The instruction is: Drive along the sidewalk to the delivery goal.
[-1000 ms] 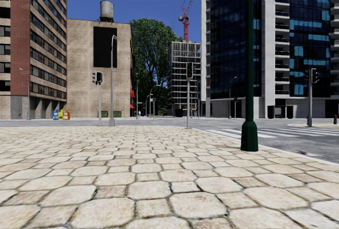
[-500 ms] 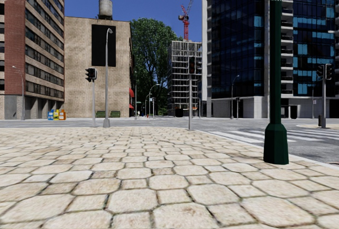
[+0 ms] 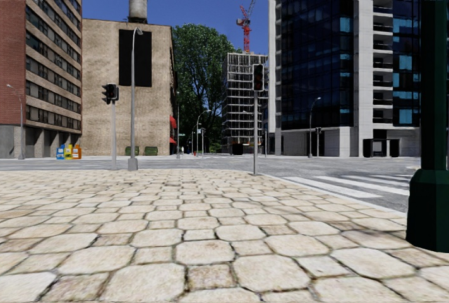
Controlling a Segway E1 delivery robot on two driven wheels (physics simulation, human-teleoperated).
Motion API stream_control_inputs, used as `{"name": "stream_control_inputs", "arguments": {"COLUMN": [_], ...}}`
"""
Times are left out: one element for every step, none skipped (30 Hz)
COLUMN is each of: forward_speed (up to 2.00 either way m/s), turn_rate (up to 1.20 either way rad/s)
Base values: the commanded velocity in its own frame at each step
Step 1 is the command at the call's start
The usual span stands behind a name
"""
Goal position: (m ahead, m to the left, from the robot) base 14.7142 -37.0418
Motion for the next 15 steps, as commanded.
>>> {"name": "stream_control_inputs", "arguments": {"forward_speed": [2.00, 2.00, 2.00, 2.00, 2.00, 2.00, 2.00, 2.00, 2.00, 2.00, 2.00, 2.00, 2.00, 2.00, 2.00], "turn_rate": [0.00, 0.00, 0.00, 0.00, 0.00, 0.00, 0.00, 0.00, 0.00, 0.00, 0.00, 0.00, 0.00, 0.00, 0.00]}}
